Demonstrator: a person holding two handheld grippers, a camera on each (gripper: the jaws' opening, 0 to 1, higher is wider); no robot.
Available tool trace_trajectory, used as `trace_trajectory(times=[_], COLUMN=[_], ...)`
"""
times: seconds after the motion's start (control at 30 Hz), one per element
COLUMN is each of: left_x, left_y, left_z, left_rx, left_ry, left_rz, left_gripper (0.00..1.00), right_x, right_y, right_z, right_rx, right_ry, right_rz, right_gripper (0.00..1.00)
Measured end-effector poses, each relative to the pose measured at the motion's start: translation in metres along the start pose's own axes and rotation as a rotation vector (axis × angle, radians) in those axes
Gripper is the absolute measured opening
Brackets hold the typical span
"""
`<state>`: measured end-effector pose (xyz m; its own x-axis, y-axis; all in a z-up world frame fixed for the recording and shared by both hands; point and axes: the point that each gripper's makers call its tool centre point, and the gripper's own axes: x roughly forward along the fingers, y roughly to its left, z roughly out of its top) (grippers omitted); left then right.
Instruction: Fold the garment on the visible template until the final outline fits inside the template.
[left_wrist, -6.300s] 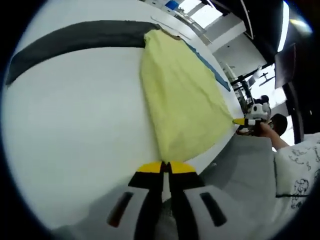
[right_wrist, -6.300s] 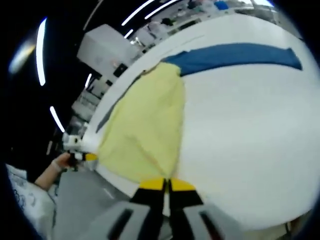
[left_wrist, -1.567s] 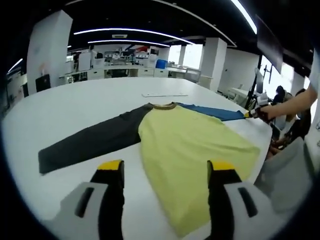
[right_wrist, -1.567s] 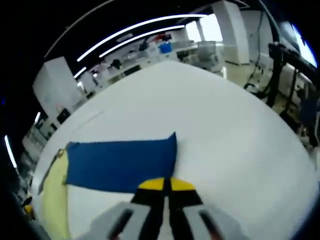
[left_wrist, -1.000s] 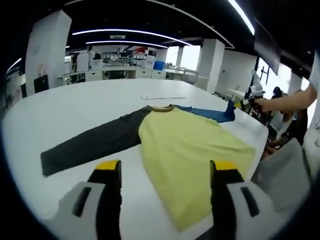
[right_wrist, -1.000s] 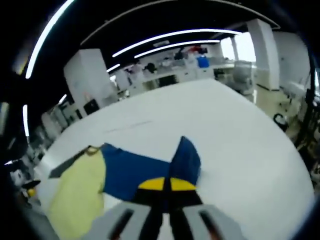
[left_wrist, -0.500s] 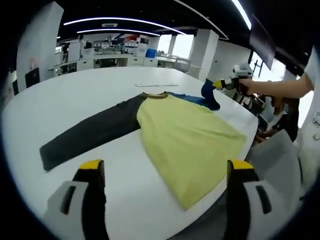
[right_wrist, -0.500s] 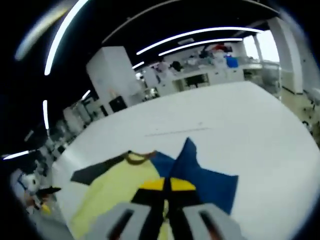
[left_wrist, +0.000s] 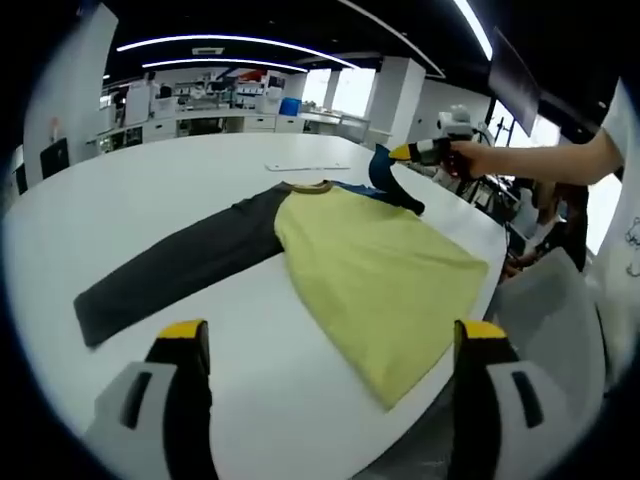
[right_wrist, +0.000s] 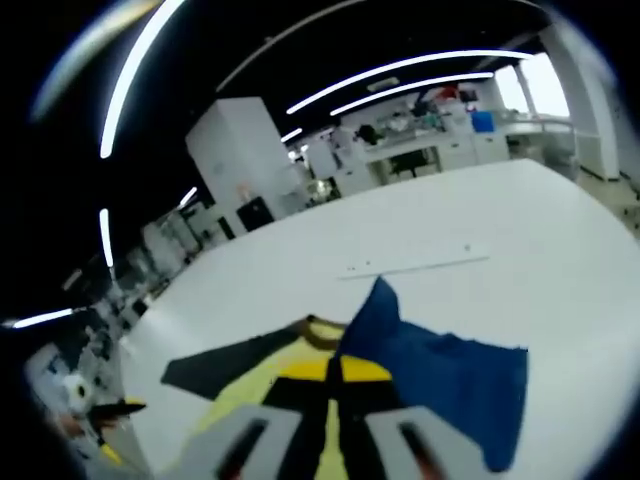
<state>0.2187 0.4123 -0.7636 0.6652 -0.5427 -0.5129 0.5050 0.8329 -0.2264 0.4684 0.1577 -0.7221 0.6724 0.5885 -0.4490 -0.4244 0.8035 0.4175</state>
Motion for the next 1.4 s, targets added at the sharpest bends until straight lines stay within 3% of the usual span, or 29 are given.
trace_trajectory(times=[0.27,0.47,0.77,1.07,1.27,1.4], left_x=[0.004,0.007,0.006,0.009,0.008,0.008], left_y=[0.012,0.016,0.026,0.028,0.032,0.035], left_z=[0.004,0.007,-0.001,-0.012,-0.016,-0.016], left_rx=[0.005,0.009,-0.011,-0.043,-0.062,-0.075], left_ry=[-0.014,-0.025,-0.030,-0.025,-0.022,-0.023], left_rz=[-0.027,-0.040,-0.037,-0.030,-0.022,-0.011], left_gripper=[0.99,0.99,0.98,0.98,0.97,0.97], right_x=[0.033,0.056,0.085,0.109,0.123,0.133], right_y=[0.048,0.082,0.113,0.136,0.136,0.129], right_z=[-0.004,-0.012,-0.032,-0.068,-0.098,-0.108], right_rx=[0.045,0.021,0.032,0.029,0.023,0.019], right_ry=[-0.018,-0.011,0.025,0.097,0.164,0.196], right_rz=[0.055,0.083,0.128,0.158,0.147,0.136], right_gripper=[0.00,0.00,0.00,0.00,0.00,0.00])
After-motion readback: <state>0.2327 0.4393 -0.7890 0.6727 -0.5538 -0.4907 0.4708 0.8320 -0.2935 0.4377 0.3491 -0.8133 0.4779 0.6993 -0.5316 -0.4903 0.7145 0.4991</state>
